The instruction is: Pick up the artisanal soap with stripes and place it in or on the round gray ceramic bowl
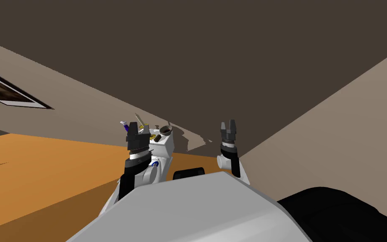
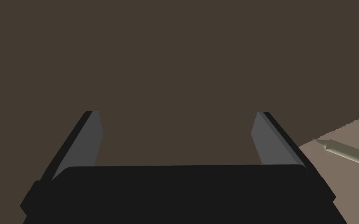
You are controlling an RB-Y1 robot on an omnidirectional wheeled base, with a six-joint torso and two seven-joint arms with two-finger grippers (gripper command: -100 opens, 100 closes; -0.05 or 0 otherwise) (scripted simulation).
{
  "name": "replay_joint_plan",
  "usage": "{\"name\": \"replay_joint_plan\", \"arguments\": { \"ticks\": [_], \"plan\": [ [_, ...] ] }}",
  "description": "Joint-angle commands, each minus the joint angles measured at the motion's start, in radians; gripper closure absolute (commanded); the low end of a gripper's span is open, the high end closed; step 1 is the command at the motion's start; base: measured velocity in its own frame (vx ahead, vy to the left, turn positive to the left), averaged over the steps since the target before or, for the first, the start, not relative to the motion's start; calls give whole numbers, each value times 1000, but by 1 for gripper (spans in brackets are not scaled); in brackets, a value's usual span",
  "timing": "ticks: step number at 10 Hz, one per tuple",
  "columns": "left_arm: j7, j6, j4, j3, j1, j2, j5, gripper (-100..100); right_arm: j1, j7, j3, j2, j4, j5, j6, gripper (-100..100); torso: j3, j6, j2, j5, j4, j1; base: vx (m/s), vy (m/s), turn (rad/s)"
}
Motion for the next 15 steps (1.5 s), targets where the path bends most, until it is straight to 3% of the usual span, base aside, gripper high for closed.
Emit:
{"name": "replay_joint_plan", "arguments": {
  "ticks": [1, 4, 7, 11, 15],
  "plan": [
    [-4, -1, 8, 5, -6, 43, -3, -100, 0, 0, 0, 0, 0, 0, 0, 0, 0, 0, 0, 0, 0, 0, -12, 4, 12],
    [-19, -6, 39, 27, -27, 126, -13, -100, 0, 0, 0, 0, 0, 0, 0, 0, 1, 0, 2, 0, 0, 2, -36, 25, 18],
    [-42, -14, 87, 61, -63, 182, -29, -100, 0, 0, 0, 0, 0, 0, 0, 0, 2, 0, 4, 1, 1, 3, -65, 34, 30],
    [-79, -28, 168, 120, -125, 216, -57, -100, 0, 0, 0, 0, 0, 0, 0, 0, 3, 0, 6, 1, 1, 5, -83, 54, 42],
    [-121, -44, 259, 183, -192, 222, -89, -100, 0, 0, 0, 0, 0, 0, 0, 0, 4, 0, 7, 1, 2, 4, -104, 65, 41]
  ]
}}
